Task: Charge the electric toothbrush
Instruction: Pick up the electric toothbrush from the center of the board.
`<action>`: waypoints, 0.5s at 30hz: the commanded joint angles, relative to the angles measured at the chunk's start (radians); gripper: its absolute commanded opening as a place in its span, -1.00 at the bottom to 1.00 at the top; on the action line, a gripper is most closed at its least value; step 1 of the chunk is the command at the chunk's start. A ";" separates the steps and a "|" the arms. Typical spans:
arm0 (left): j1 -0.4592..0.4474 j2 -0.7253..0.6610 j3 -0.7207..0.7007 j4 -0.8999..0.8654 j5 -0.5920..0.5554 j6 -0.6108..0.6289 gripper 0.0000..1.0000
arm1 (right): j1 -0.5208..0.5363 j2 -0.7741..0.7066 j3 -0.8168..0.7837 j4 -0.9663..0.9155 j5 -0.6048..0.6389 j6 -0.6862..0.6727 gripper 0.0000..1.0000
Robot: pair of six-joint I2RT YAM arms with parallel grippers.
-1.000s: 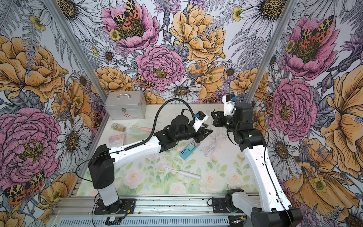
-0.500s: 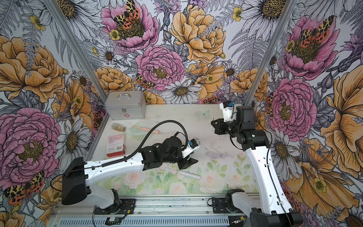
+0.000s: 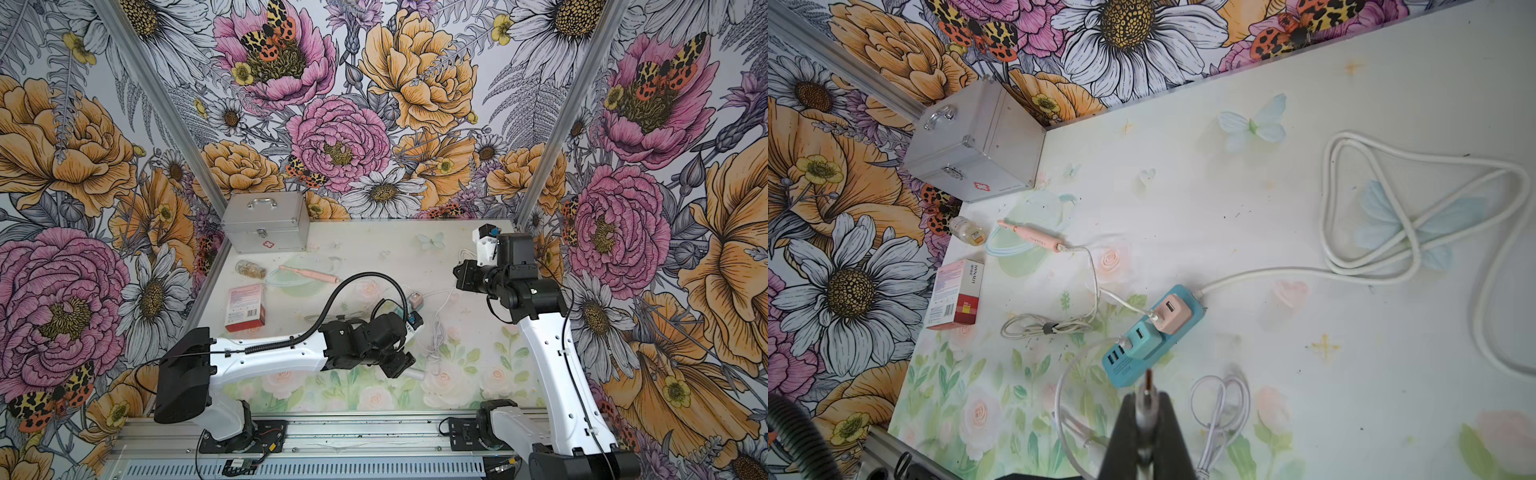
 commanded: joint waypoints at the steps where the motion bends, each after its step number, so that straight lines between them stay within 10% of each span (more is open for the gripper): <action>1: -0.016 -0.001 0.027 -0.135 -0.067 -0.327 0.24 | -0.006 -0.008 -0.003 0.012 0.052 0.038 -1.00; 15: 0.019 0.093 0.043 -0.201 -0.068 -0.959 0.43 | 0.014 -0.047 -0.069 0.179 0.108 0.052 -1.00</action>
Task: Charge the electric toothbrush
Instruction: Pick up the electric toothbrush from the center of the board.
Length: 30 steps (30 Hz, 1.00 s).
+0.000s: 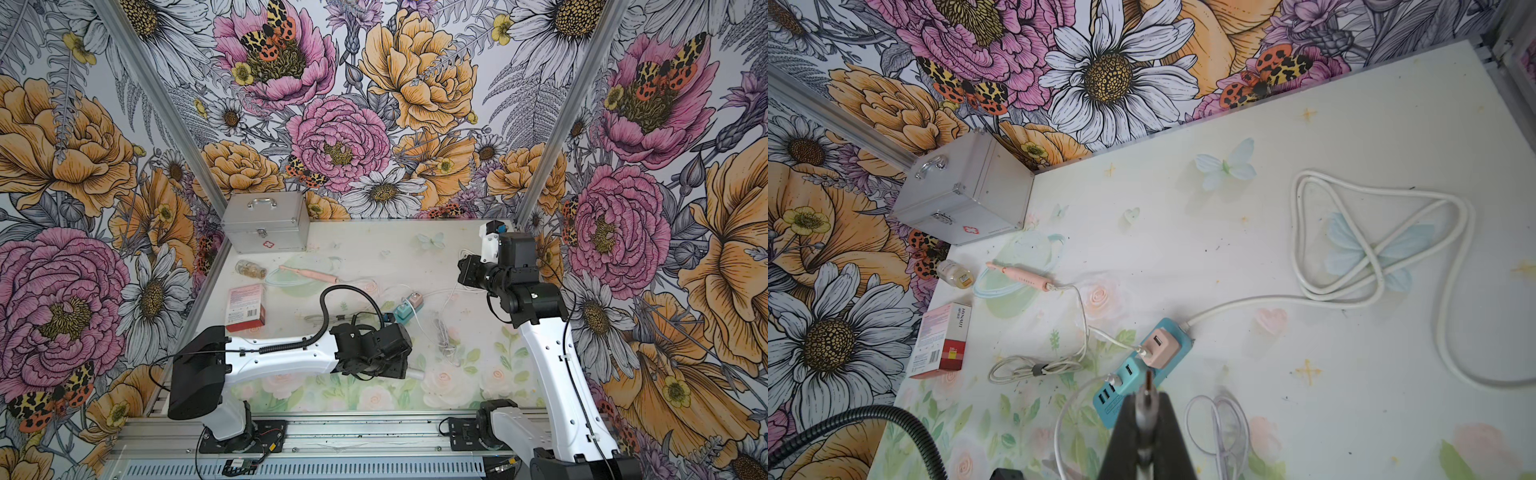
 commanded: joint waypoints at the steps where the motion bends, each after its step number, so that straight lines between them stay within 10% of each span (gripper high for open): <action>1: 0.015 0.012 0.024 -0.022 -0.045 -0.249 0.42 | 0.006 -0.013 -0.040 0.079 0.009 0.010 -1.00; 15: -0.008 0.084 0.026 -0.036 -0.035 -0.640 0.30 | 0.005 -0.019 -0.134 0.196 -0.073 0.031 -1.00; 30: 0.016 0.168 0.038 -0.057 0.012 -0.732 0.22 | 0.005 0.008 -0.157 0.238 -0.098 0.026 -1.00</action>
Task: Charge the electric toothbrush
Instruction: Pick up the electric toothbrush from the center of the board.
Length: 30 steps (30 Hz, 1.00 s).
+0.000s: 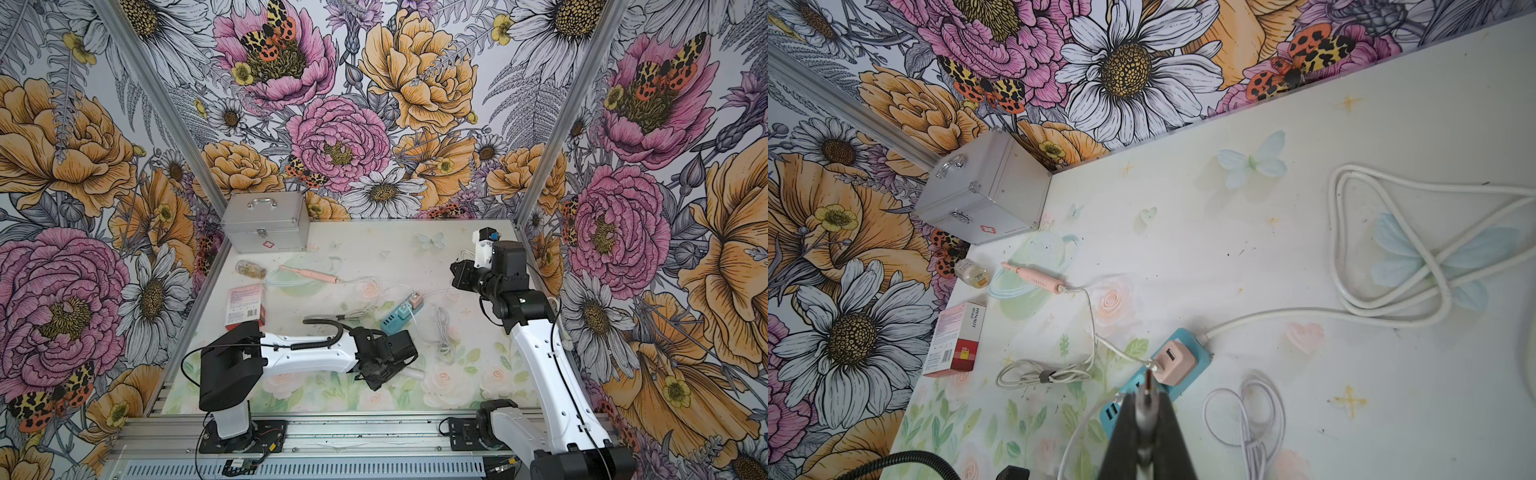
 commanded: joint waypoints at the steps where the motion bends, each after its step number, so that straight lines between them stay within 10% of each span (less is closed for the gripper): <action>1: 0.016 0.032 0.019 -0.029 0.028 -0.026 0.22 | 0.005 0.013 0.002 0.039 -0.017 -0.005 -1.00; 21: 0.051 -0.092 -0.040 -0.029 -0.073 0.014 -0.86 | 0.024 0.031 0.019 0.042 -0.130 -0.050 -1.00; 30: 0.176 -0.407 -0.017 -0.045 -0.292 0.421 -1.00 | 0.114 0.045 0.053 0.044 -0.329 -0.096 -1.00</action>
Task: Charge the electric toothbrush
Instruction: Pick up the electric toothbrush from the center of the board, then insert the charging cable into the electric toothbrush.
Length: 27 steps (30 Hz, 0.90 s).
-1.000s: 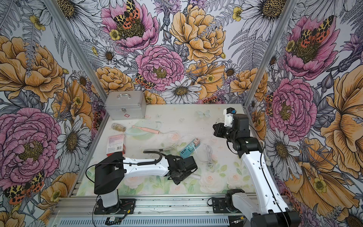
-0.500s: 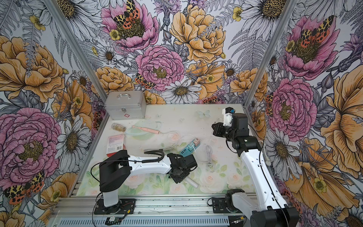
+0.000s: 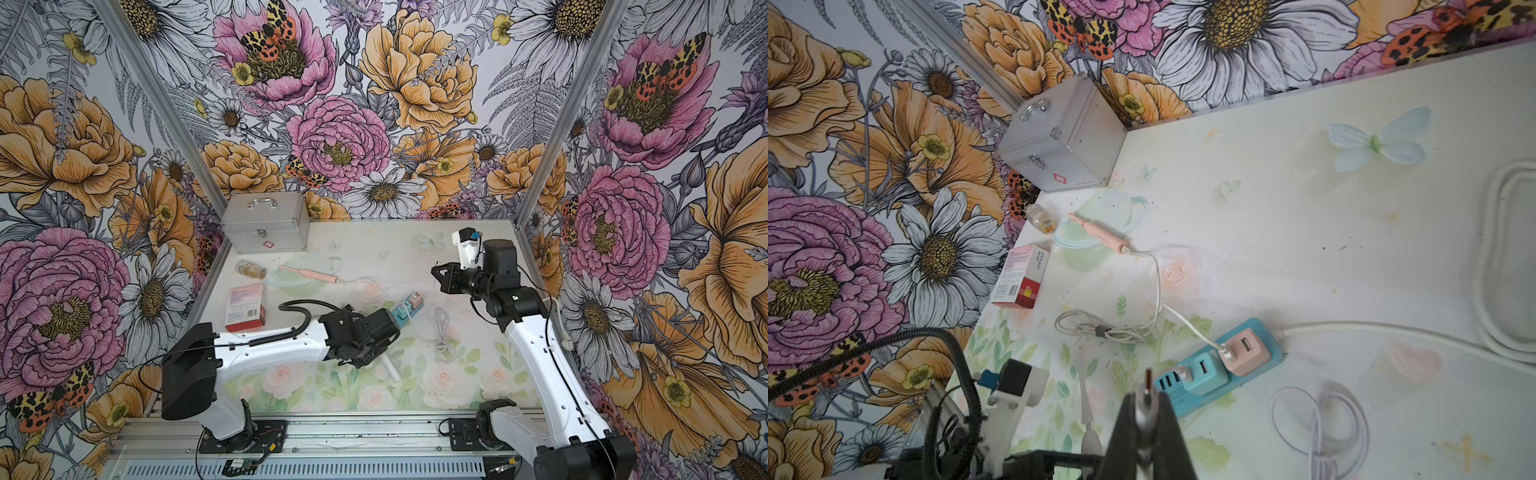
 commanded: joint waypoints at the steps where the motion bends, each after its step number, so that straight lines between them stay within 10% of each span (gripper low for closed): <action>1: 0.090 -0.174 0.017 -0.017 -0.153 0.249 -1.00 | 0.046 0.024 0.038 0.032 -0.127 -0.042 -1.00; 5: 0.242 -0.305 0.056 -0.011 -0.158 0.522 -1.00 | 0.164 0.069 0.021 0.063 -0.153 -0.075 -1.00; 12: 0.514 -0.337 0.098 0.224 0.167 0.879 -1.00 | 0.310 0.167 -0.023 0.279 -0.267 -0.036 -1.00; 27: 0.689 -0.301 0.100 0.383 0.561 0.899 -1.00 | 0.413 0.383 0.009 0.607 -0.281 0.098 -1.00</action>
